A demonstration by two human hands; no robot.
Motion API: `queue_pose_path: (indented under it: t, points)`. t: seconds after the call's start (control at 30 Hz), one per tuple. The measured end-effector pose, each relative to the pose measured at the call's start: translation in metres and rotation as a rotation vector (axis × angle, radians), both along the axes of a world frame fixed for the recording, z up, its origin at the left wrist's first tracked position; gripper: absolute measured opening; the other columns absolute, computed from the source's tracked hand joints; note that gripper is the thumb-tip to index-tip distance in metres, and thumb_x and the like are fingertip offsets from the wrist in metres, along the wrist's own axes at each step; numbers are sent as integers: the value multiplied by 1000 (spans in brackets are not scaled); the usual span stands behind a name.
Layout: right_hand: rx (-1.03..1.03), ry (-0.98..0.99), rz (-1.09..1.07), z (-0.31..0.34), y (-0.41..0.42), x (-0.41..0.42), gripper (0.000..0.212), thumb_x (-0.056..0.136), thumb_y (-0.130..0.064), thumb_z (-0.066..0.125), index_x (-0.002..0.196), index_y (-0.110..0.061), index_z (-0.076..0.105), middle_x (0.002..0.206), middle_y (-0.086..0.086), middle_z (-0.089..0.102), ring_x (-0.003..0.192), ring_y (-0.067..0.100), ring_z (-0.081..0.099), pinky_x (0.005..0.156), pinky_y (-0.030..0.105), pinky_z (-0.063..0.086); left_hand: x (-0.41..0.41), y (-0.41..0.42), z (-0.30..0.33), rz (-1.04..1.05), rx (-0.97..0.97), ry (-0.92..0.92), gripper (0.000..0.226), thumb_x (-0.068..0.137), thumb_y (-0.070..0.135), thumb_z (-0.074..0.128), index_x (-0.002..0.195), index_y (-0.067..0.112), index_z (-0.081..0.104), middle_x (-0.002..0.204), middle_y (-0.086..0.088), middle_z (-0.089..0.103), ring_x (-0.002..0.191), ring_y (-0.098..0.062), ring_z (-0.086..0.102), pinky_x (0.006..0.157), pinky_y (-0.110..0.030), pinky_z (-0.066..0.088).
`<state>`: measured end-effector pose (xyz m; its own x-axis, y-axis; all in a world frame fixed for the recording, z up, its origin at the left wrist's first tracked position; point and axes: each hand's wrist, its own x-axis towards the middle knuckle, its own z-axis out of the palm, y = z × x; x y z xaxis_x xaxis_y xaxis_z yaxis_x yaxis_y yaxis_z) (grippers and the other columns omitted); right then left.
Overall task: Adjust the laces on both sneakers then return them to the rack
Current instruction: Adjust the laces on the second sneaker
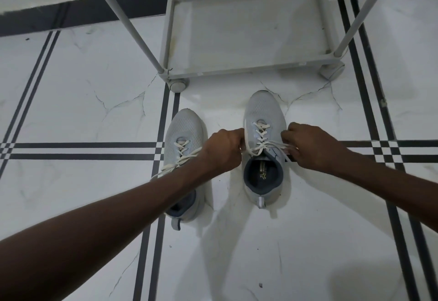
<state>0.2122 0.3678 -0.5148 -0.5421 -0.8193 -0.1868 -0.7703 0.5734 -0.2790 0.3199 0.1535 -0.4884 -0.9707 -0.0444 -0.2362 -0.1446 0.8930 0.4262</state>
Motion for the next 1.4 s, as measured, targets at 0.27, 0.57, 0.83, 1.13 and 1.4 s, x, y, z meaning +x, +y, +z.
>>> queue_pose_path:
  t: [0.27, 0.57, 0.83, 1.13, 1.4]
  points:
    - [132, 45, 81, 8, -8, 2, 5, 93, -21, 49, 93, -18, 52, 81, 8, 68, 70, 31, 59, 57, 31, 30, -8, 7, 8, -204, -299, -81, 22, 90, 19, 60, 112, 15, 64, 104, -11, 72, 92, -33, 68, 68, -33, 42]
    - [178, 261, 218, -4, 4, -9, 39, 66, -14, 27, 78, -17, 64, 45, 2, 55, 36, 26, 50, 50, 22, 2, 19, -2, 17, -233, -371, -143, 21, 92, 16, 44, 97, 19, 63, 96, -5, 71, 86, -29, 66, 71, -34, 46]
    - [74, 234, 198, -4, -1, -6, 35, 74, -21, 29, 79, -12, 63, 58, 8, 62, 51, 31, 56, 48, 28, 20, 18, -9, 7, -89, -318, -154, 21, 91, 19, 51, 101, 18, 69, 97, -5, 74, 87, -26, 67, 70, -32, 50]
    - [-176, 56, 117, -10, -18, 19, 25, 85, -12, 61, 108, -4, 59, 103, 14, 62, 93, 33, 56, 75, 46, 51, 7, 33, -5, -159, -223, 90, 45, 99, 42, 38, 124, 8, 51, 111, -14, 63, 99, -32, 59, 79, -42, 47]
    - [-208, -207, -70, -10, -15, 31, 15, 101, -24, 43, 104, -10, 46, 68, 8, 61, 57, 32, 58, 51, 34, 38, 19, 43, -4, -109, -396, -17, 25, 103, 27, 36, 121, 13, 46, 100, -11, 70, 83, -32, 67, 59, -34, 32]
